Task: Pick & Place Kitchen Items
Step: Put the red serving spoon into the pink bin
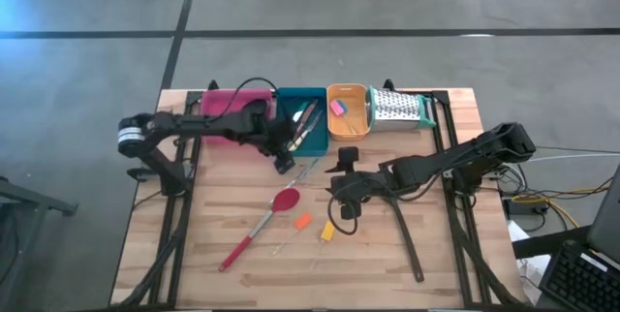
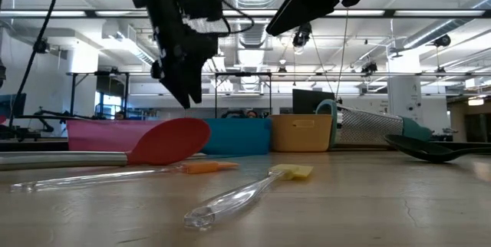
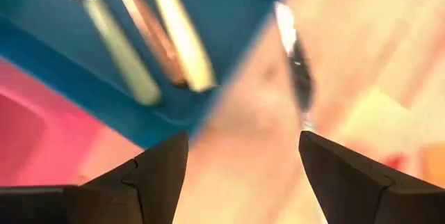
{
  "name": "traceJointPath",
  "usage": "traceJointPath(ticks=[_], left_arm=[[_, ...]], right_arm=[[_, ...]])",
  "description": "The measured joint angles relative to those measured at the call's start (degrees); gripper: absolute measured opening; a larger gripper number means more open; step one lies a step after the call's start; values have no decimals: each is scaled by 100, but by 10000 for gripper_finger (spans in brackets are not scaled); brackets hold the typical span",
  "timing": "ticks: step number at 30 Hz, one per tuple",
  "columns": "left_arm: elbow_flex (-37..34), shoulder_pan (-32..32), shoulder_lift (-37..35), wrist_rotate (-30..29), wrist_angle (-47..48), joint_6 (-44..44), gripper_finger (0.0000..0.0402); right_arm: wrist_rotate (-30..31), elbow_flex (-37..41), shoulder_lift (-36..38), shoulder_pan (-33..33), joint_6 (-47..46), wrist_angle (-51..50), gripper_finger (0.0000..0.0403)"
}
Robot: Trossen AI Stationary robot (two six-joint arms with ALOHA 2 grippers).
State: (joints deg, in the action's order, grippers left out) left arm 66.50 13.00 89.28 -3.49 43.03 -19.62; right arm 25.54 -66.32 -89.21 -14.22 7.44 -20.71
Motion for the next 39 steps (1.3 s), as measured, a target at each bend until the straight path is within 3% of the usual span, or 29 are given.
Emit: traceJointPath(ticks=[6,14,17,21,25,33,39], left_arm=[[-7,-1033,-277,-308,226,-540,279],[-27,-2946,-252,-2103,600,-2042,279],[-90,-3597,-183,-2485,565,-2585,279],[-258,-4076,-117,-2500,552,-3335,279],[-609,-4133,-96,-2134,568,-3897,279],[-1210,-3928,-96,-1423,419,-4067,279],[-1373,-3922,-96,-1291,57,-4025,279]], right_arm=[[0,2,0,0,-33,-9,219],[0,2,-2,0,-46,-9,219],[0,2,-2,0,-46,-9,219],[0,2,-2,-1,-67,-7,219],[0,2,-2,0,-149,-9,219],[0,2,-2,0,-151,-7,219],[0,2,-2,0,-151,-4,219]])
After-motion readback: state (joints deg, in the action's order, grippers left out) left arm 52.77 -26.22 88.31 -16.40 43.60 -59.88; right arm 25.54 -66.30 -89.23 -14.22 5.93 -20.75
